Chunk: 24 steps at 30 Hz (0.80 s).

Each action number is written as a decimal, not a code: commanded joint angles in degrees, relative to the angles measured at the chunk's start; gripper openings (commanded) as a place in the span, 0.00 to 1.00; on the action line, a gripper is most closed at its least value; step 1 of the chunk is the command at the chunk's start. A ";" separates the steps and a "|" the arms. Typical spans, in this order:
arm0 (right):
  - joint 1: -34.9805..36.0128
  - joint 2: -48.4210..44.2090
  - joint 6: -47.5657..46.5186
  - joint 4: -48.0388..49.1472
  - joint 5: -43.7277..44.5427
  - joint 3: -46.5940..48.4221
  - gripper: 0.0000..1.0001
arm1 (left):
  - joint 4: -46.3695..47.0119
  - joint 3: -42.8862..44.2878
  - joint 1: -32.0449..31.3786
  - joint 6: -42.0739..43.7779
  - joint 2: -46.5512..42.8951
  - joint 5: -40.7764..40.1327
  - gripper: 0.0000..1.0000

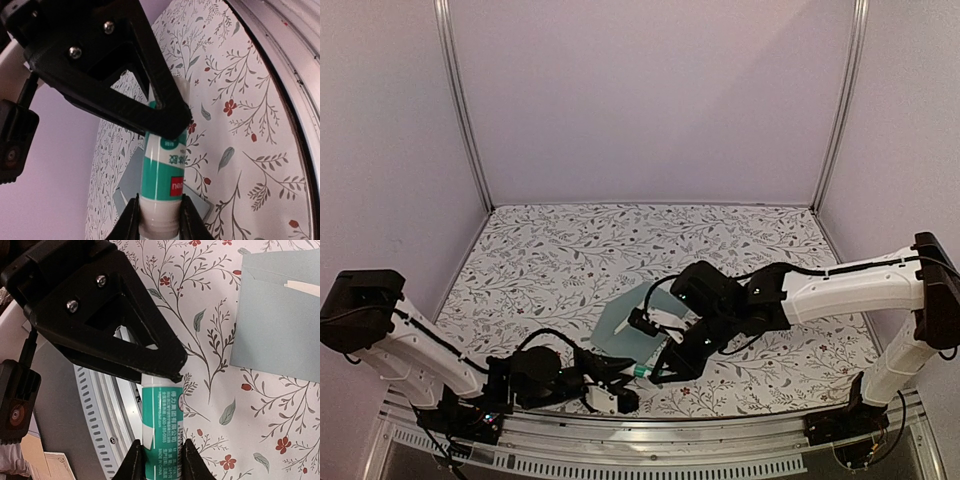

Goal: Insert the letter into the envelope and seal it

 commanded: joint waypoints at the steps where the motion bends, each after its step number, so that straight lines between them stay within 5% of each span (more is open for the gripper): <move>1: 0.43 -1.35 -0.74 1.34 0.70 2.49 0.06 | -0.18 2.35 -0.44 -2.23 -0.09 -0.62 0.06; 3: 0.43 -2.58 -0.27 1.25 2.62 2.65 0.19 | -0.70 2.70 -0.43 -2.81 -0.27 -1.40 0.03; 6: 0.43 -4.35 0.90 1.42 6.04 2.53 0.63 | -1.68 3.31 -0.03 -4.85 -1.37 -2.47 0.00; 9: 0.44 -7.71 3.08 3.53 10.94 1.18 0.79 | -5.85 4.55 1.45 -9.67 -4.51 -1.43 0.00; 14: 0.43 -15.43 7.71 10.96 18.26 -3.18 0.84 | -9.40 4.57 4.27 -17.53 -11.56 2.46 0.00; 24: 0.47 -19.45 13.10 27.56 16.52 -8.24 0.84 | -12.04 4.10 9.67 -29.35 -21.26 11.87 0.00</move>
